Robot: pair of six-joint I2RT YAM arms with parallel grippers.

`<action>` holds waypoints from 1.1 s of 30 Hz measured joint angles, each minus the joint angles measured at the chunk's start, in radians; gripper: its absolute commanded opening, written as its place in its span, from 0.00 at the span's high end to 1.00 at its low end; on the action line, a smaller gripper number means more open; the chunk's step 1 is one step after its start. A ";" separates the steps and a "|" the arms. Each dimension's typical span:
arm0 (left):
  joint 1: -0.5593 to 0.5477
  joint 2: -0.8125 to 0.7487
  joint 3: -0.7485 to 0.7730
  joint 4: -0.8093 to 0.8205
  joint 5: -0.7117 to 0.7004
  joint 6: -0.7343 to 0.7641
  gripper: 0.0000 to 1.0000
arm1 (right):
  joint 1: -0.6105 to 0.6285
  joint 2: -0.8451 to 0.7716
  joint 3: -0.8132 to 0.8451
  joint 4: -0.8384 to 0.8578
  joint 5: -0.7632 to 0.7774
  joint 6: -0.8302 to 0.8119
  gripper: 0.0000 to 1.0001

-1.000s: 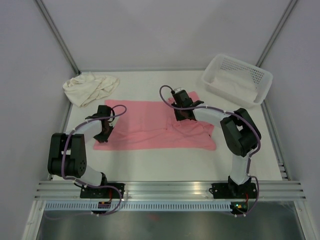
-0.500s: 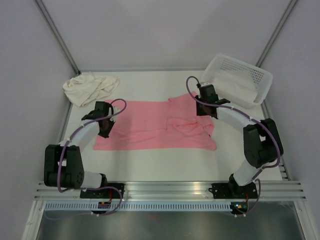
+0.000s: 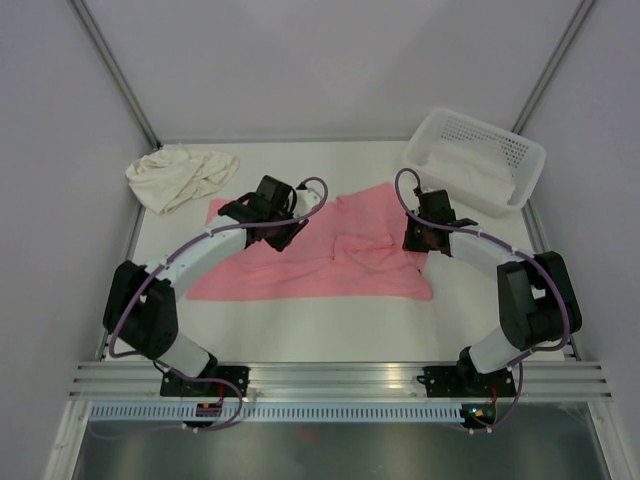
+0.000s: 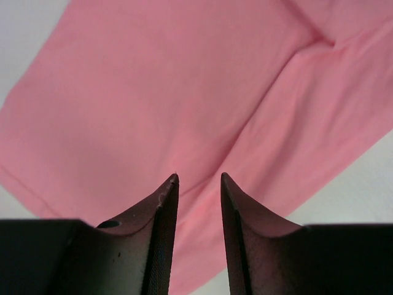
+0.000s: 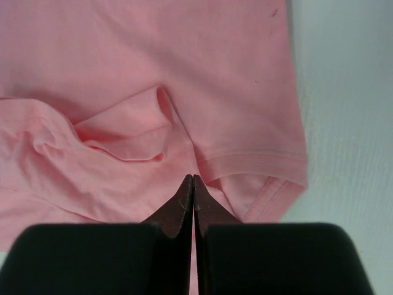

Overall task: Roll the t-shirts
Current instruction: Fold the tshirt

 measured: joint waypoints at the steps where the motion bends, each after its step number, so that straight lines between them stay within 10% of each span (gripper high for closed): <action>1: -0.006 0.041 0.036 0.011 0.021 -0.011 0.60 | -0.002 0.000 -0.006 0.013 -0.018 0.010 1.00; 14: -0.083 0.488 0.383 0.090 0.267 -0.155 0.53 | -0.002 0.003 -0.050 0.123 -0.105 0.076 1.00; 33: -0.091 0.660 0.484 0.105 0.289 -0.170 0.62 | -0.002 0.037 -0.082 0.162 -0.133 0.087 1.00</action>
